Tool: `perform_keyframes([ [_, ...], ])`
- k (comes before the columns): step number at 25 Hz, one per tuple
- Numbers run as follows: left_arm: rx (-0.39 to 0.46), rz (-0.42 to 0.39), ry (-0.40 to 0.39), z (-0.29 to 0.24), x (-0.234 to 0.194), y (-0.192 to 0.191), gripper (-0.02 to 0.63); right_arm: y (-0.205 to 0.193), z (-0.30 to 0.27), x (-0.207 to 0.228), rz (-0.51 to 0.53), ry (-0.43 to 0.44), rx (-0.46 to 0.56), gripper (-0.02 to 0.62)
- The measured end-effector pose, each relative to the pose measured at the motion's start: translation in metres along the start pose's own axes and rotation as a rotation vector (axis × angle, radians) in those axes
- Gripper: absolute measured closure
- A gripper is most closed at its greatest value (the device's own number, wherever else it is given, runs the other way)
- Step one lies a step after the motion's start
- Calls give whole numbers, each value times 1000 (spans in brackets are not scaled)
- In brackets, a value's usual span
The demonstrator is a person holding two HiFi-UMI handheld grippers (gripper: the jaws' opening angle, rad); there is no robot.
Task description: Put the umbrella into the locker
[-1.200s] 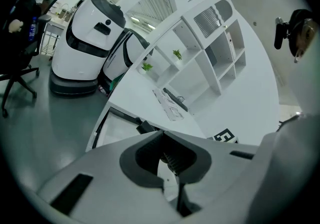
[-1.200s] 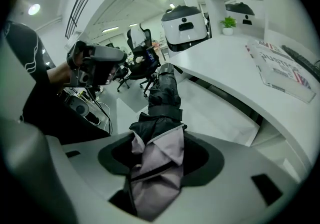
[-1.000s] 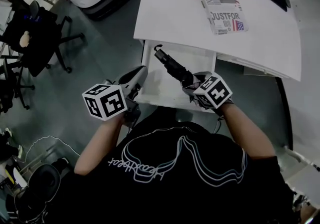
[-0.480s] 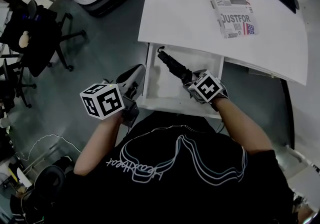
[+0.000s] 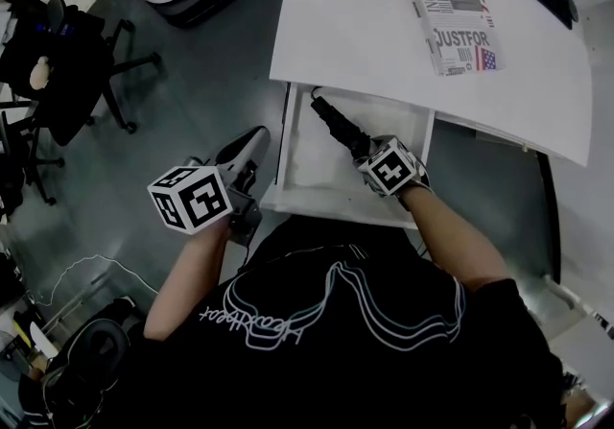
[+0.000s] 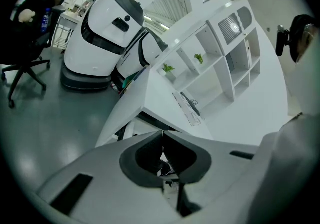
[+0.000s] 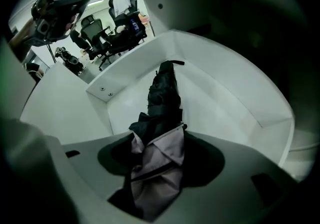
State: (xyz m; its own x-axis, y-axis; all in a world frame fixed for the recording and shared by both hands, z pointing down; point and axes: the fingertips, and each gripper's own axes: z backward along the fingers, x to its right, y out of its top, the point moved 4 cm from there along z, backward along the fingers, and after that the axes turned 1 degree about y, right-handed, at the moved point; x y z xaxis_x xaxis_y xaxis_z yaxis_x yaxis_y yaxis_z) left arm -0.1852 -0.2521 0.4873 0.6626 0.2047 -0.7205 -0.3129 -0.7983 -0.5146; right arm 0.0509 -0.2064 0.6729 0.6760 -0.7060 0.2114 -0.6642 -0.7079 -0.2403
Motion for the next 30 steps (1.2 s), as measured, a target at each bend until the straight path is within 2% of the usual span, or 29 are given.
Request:
perform_keyframes([
  [5, 10, 20, 2, 2, -8, -7, 600, -8, -14, 0, -14, -6, -29, 342],
  [15, 25, 32, 3, 7, -10, -14, 601, -9, -22, 5, -35, -9, -14, 304],
  [20, 28, 16, 0, 8, -6, -12, 600, -13, -17, 5, -70, 23, -20, 205],
  [24, 30, -10, -13, 8, 5, -3, 600, 0, 7, 8, -131, 27, 65, 176],
  [27, 23, -41, -29, 3, 18, 2, 600, 13, 31, 8, -258, 82, 190, 156],
  [30, 17, -77, -54, -2, 35, 6, 600, 23, 61, 6, -299, 109, 311, 171],
])
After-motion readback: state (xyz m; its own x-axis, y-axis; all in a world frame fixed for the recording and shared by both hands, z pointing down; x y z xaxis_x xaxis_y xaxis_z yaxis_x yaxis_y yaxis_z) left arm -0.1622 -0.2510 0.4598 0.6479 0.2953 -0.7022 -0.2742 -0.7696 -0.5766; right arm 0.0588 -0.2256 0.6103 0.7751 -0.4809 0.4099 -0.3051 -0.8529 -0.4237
